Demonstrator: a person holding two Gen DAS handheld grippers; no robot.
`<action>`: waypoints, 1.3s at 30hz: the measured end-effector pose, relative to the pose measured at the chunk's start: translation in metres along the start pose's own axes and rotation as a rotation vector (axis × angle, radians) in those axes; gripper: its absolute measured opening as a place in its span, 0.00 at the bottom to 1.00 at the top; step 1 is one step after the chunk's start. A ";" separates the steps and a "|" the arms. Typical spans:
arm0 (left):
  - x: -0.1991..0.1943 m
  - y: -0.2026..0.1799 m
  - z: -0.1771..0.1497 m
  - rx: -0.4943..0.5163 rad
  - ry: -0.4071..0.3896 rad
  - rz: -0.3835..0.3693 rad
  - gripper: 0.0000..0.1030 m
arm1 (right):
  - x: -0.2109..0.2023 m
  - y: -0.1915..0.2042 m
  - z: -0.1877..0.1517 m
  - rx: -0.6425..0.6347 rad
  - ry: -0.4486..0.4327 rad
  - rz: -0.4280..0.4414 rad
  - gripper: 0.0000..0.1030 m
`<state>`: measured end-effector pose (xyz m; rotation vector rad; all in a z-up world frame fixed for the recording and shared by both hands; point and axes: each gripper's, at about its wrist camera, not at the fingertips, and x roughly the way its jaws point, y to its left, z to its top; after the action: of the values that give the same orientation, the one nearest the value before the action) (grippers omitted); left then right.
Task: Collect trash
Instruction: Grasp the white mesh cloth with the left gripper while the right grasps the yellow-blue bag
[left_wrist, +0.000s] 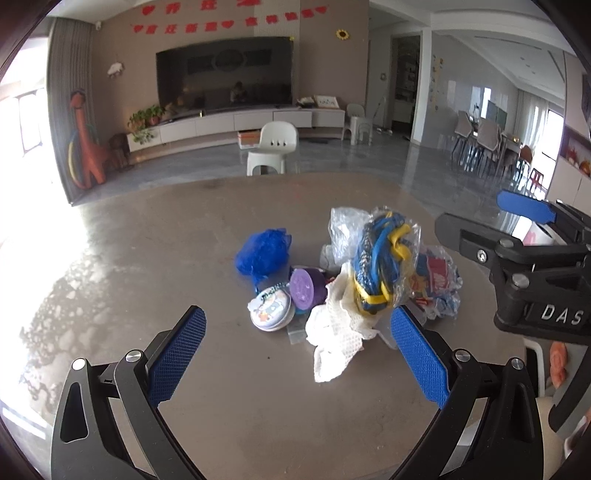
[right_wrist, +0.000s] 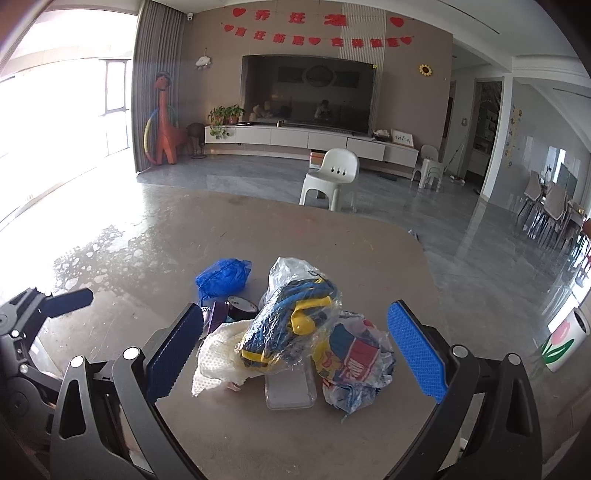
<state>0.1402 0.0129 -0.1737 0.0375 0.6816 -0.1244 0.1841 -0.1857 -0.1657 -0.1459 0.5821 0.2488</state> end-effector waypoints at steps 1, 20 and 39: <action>0.007 -0.002 -0.002 0.002 0.007 -0.003 0.95 | 0.006 0.000 0.000 0.002 0.006 0.005 0.97; 0.100 -0.031 -0.023 0.047 0.141 -0.026 0.79 | 0.109 -0.007 -0.026 0.021 0.136 0.033 0.82; 0.081 -0.028 -0.018 -0.013 0.120 -0.123 0.35 | 0.066 -0.028 -0.018 0.108 0.067 0.093 0.12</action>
<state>0.1873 -0.0220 -0.2387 -0.0097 0.8050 -0.2373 0.2358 -0.2040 -0.2158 -0.0229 0.6681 0.3028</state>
